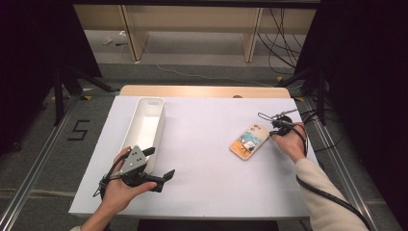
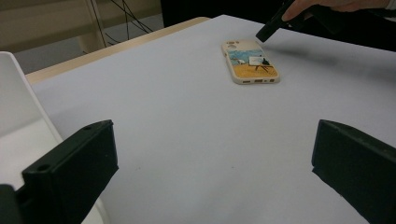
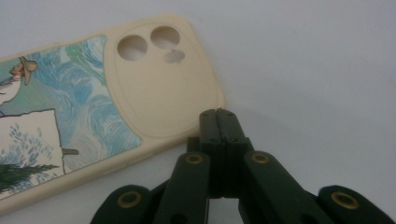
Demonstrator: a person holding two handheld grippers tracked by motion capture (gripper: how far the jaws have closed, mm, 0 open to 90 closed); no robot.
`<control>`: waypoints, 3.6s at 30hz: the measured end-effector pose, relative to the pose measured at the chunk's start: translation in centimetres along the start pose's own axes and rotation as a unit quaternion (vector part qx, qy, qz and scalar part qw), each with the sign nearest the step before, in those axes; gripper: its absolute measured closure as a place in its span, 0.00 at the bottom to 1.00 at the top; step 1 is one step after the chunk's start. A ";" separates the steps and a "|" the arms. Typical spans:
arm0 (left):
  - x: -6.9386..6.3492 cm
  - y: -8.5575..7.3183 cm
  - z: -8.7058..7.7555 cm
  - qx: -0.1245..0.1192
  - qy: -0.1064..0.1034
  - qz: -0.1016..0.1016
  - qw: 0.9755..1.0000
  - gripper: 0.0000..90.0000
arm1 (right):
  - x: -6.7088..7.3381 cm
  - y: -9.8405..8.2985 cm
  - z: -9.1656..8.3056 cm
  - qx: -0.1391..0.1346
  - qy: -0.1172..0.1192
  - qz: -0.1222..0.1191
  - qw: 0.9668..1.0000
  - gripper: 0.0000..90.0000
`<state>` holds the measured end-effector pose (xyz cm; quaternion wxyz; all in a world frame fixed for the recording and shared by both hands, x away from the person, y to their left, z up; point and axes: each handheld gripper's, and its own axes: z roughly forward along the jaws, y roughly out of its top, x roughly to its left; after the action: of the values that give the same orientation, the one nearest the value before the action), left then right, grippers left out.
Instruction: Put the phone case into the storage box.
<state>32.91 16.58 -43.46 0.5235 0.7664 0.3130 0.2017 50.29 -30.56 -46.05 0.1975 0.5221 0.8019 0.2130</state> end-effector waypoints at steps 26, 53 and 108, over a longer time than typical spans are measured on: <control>-0.1 0.0 -0.1 -0.001 -0.003 0.000 1.000 0.00 | 3.3 3.9 3.5 -0.028 0.012 -0.015 0.999 1.00; -0.1 0.0 0.0 0.000 -0.005 0.001 1.000 0.00 | 5.6 5.5 2.8 -0.054 0.032 -0.017 0.998 0.82; -0.2 0.0 0.0 0.001 -0.010 0.002 1.000 0.00 | 13.0 5.7 4.1 0.075 -0.001 0.105 0.992 0.00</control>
<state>32.72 16.43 -43.48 0.5255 0.7692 0.3067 0.1952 51.89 -15.94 -47.53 0.1347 0.6173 0.7560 0.1710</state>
